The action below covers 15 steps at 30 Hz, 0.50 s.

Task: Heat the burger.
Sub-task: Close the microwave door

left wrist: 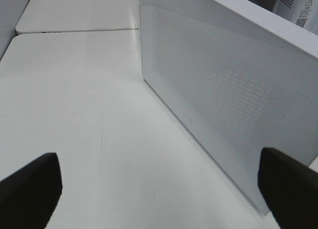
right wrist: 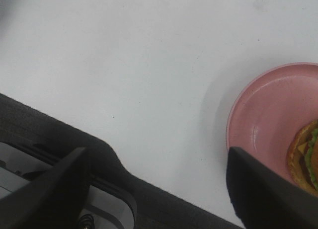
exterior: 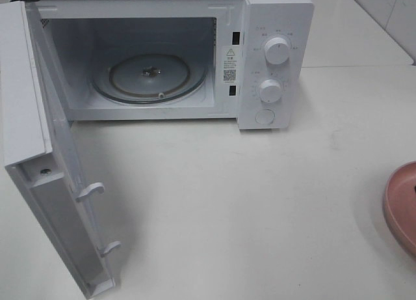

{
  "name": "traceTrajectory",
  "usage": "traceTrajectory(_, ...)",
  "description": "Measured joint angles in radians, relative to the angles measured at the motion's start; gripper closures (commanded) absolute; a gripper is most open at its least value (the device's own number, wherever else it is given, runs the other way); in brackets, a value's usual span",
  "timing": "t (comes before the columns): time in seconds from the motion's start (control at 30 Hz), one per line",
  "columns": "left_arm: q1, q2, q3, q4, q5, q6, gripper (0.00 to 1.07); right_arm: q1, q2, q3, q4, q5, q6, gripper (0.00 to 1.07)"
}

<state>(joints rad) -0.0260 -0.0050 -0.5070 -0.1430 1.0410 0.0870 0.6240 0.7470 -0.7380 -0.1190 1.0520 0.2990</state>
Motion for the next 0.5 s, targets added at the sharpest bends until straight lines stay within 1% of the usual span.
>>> traceTrajectory(0.07,0.000,0.000,0.000,0.000,0.000,0.000,0.06,0.000,-0.062,0.028,-0.007,0.009,0.000,0.34)
traceTrajectory(0.13,0.000,0.000,0.000,0.000,0.000,0.000,0.06,0.000,-0.079,0.041,-0.007,0.011,0.000,0.34)
traceTrajectory(0.17,0.000,0.000,0.000,0.000,0.000,0.000,0.06,0.000,-0.109,0.067,-0.008,0.012,0.000,0.34)
traceTrajectory(0.27,0.000,0.000,0.000,0.000,0.000,0.000,0.06,0.000,-0.120,0.081,-0.008,0.012,0.000,0.34)
traceTrajectory(0.33,0.000,0.000,0.000,0.000,0.000,0.000,0.06,-0.004,-0.147,0.122,-0.008,0.012,0.001,0.34)
traceTrajectory(0.37,0.000,0.000,0.000,0.000,0.000,0.000,0.06,-0.004,-0.147,0.122,-0.008,0.012,0.001,0.34)
traceTrajectory(0.4,0.000,0.000,0.000,0.000,0.000,0.000,0.06,-0.014,-0.153,0.132,-0.007,0.012,0.001,0.34)
traceTrajectory(0.43,0.000,0.000,0.000,0.000,0.000,0.000,0.06,-0.043,-0.165,0.149,-0.003,0.012,0.001,0.34)
traceTrajectory(0.47,0.000,0.000,0.000,0.000,0.000,0.000,0.06,-0.043,-0.165,0.149,-0.003,0.012,0.001,0.34)
traceTrajectory(0.5,0.000,0.000,0.000,0.000,0.000,0.000,0.06,-0.067,-0.173,0.155,0.001,0.012,-0.001,0.34)
